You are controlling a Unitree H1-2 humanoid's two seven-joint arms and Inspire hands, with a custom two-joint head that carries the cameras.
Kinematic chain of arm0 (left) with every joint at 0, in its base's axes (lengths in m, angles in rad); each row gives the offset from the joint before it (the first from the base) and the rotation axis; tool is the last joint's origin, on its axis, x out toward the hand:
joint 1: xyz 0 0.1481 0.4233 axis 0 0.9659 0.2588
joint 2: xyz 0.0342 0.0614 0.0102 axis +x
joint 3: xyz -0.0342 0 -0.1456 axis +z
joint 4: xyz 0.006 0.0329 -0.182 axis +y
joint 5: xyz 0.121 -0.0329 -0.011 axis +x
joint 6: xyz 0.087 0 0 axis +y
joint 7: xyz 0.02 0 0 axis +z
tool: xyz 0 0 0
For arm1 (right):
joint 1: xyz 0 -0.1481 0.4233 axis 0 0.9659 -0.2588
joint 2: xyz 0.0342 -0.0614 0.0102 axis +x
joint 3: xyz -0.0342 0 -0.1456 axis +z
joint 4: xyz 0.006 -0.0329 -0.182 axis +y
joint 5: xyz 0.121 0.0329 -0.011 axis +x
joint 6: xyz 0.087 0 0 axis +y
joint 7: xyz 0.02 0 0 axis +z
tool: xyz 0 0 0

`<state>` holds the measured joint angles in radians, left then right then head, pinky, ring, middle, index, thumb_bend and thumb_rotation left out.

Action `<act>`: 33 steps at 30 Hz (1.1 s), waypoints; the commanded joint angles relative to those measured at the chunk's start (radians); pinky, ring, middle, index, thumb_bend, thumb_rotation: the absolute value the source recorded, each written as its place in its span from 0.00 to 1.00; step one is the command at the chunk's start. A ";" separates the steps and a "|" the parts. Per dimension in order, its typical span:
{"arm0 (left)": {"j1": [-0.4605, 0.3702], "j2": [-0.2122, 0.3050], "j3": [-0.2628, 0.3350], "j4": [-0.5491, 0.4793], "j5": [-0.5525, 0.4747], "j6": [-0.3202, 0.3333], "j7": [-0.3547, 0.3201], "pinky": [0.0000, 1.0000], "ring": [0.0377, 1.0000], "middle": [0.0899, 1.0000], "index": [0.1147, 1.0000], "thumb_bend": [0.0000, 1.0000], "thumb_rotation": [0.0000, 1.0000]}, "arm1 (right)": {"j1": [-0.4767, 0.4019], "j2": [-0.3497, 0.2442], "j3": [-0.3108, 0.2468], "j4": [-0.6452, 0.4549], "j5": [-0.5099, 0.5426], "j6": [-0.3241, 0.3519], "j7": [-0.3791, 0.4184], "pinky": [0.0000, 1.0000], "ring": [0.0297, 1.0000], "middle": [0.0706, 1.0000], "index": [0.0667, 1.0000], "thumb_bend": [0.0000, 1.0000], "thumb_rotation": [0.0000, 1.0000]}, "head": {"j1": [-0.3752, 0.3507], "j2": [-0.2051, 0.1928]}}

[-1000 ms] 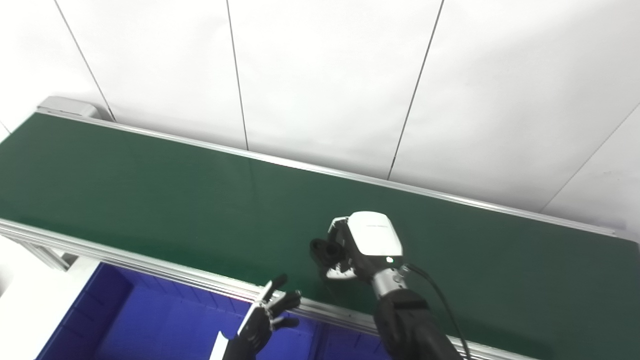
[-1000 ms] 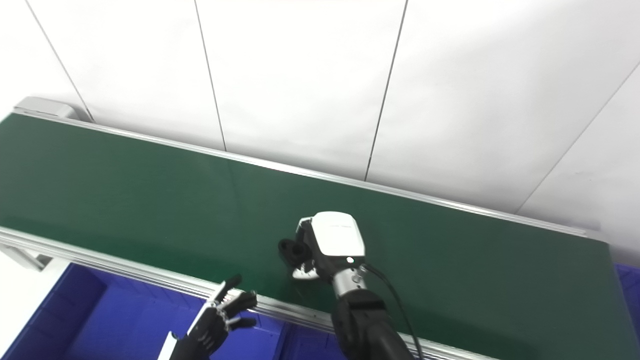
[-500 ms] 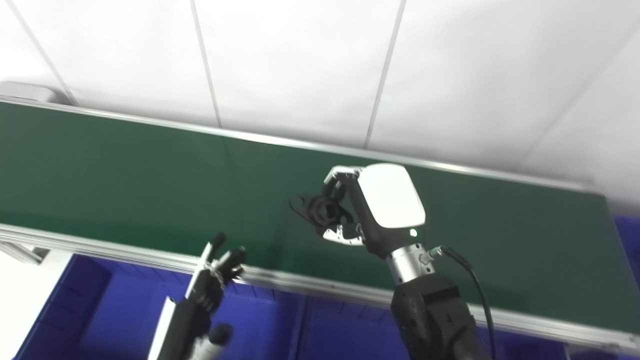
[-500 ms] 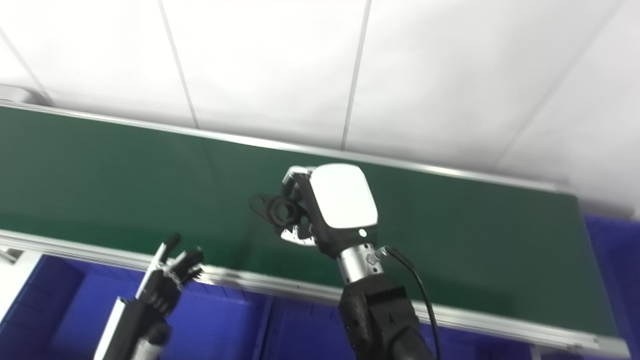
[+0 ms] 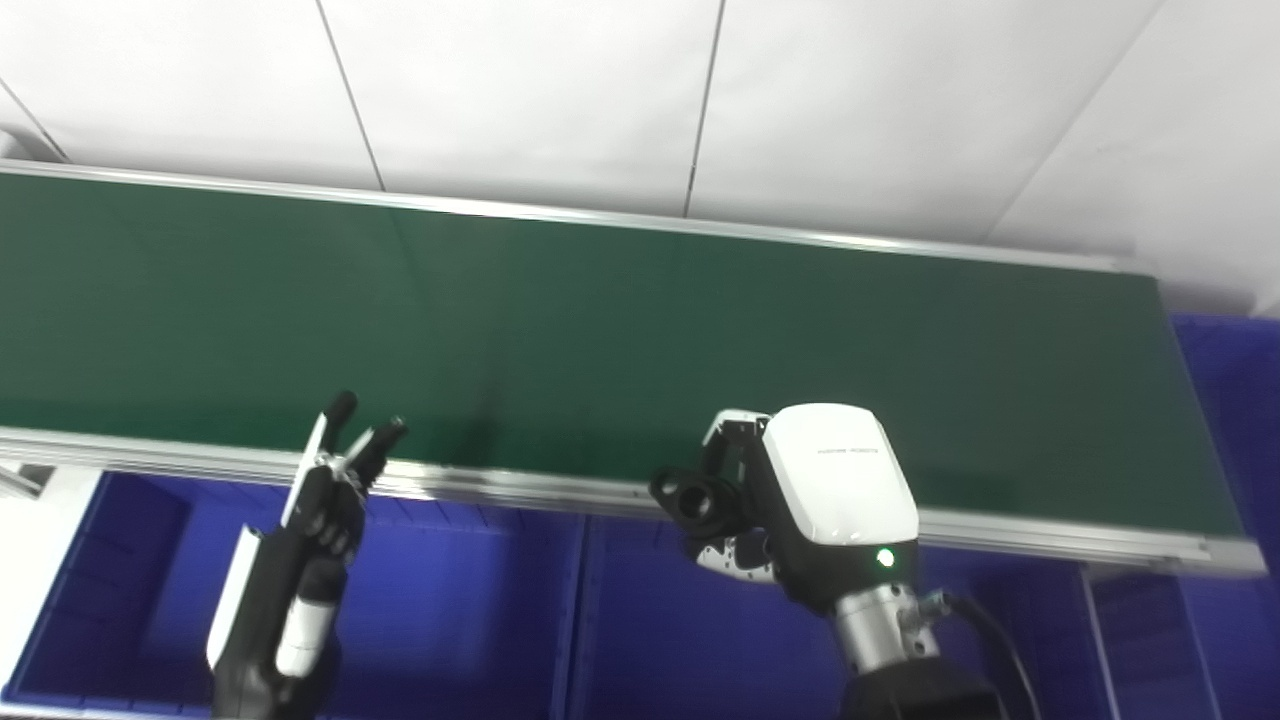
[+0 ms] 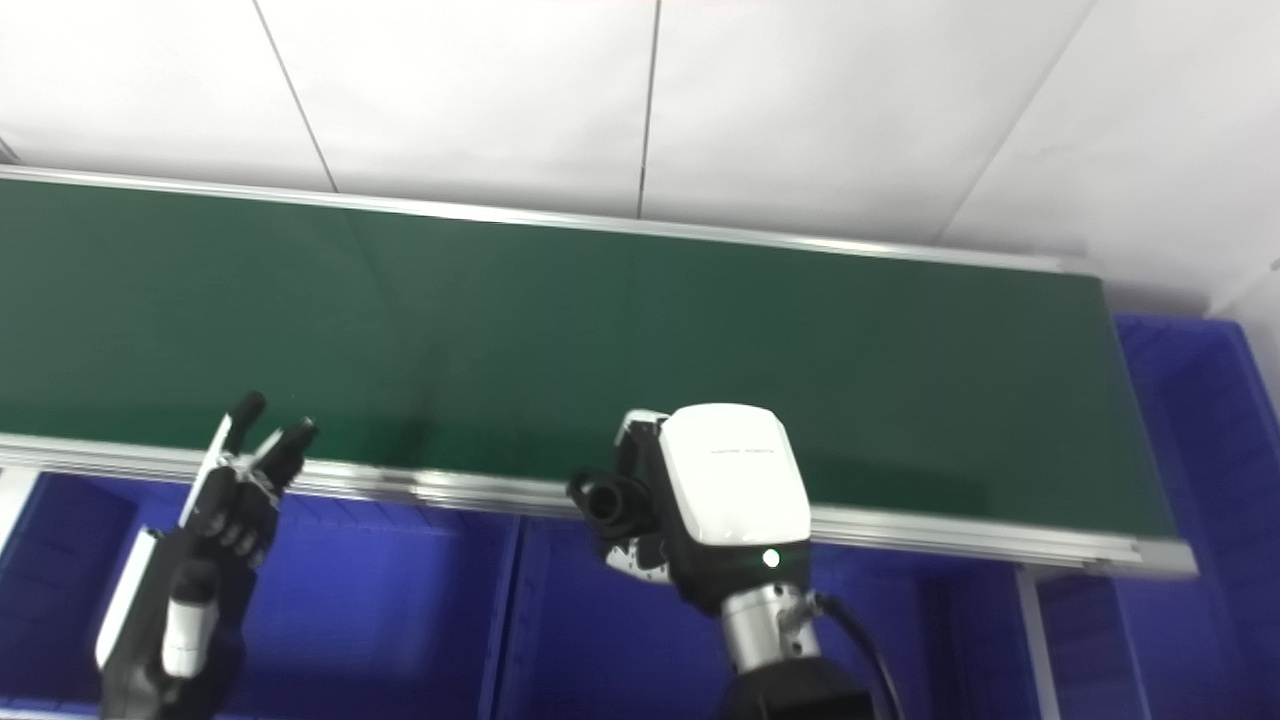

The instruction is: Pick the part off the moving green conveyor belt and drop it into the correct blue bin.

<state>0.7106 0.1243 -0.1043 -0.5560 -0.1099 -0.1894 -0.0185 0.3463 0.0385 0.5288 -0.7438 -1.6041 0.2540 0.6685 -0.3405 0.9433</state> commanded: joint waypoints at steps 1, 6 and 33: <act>0.009 0.013 0.007 -0.046 -0.013 0.005 -0.017 0.99 0.95 0.89 1.00 0.81 0.91 | 0.165 0.047 0.114 -0.110 -0.022 -0.105 0.029 0.07 0.11 0.17 0.45 0.51 0.14 | -0.002 0.007; 0.009 0.013 0.016 -0.077 -0.015 0.040 -0.019 0.99 0.95 0.88 1.00 0.82 0.91 | 0.191 0.055 0.105 -0.050 -0.056 -0.097 0.074 0.08 0.12 0.18 0.45 0.51 0.14 | -0.012 0.034; 0.017 -0.047 -0.018 -0.100 0.024 0.063 -0.034 0.98 0.94 0.89 1.00 0.78 0.92 | 0.160 0.000 -0.065 -0.036 0.130 -0.108 0.108 0.50 0.63 0.72 0.77 1.00 0.95 | 0.072 0.021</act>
<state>0.7169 0.0823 -0.1177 -0.6453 -0.0977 -0.0846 -0.0431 0.4936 0.0096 0.4656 -0.7123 -1.5371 0.1688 0.7851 -0.2701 0.9649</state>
